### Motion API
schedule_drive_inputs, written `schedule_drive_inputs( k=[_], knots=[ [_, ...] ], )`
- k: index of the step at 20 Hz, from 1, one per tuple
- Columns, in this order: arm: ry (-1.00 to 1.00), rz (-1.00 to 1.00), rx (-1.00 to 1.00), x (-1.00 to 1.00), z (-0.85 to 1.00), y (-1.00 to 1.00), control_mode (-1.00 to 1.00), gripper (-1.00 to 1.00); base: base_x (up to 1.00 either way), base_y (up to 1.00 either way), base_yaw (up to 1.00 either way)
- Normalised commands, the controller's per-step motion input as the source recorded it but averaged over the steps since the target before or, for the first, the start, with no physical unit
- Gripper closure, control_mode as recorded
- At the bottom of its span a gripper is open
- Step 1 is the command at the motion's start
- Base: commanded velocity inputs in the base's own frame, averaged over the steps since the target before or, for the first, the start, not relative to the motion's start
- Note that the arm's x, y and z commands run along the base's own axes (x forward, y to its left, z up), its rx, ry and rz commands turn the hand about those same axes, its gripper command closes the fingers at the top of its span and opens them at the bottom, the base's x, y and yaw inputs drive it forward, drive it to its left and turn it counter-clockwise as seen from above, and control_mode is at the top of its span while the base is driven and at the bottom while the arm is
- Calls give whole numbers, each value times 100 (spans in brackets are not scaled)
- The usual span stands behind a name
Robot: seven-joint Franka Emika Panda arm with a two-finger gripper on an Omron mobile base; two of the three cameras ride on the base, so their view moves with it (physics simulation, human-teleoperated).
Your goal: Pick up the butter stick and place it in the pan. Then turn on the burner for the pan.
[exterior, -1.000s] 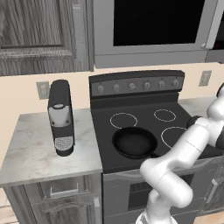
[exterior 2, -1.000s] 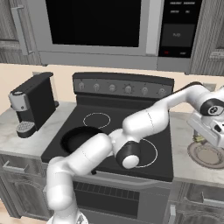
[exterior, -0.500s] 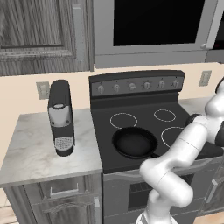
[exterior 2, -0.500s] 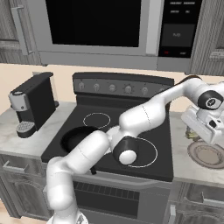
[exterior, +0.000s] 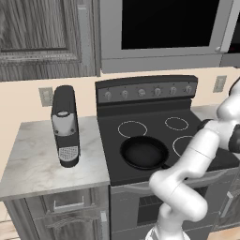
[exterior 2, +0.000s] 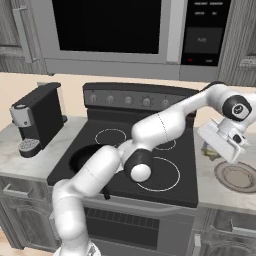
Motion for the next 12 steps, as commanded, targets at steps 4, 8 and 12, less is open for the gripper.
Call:
schedule_drive_inputs(
  k=[4,8,12],
  knots=[
    [-13,6,-10,-51,-2,76,-100,100,0,0,0],
    [-20,5,-11,-28,-18,56,-100,100,0,0,0],
    [-30,6,-14,-15,-25,37,-100,100,0,0,0]
  ],
)
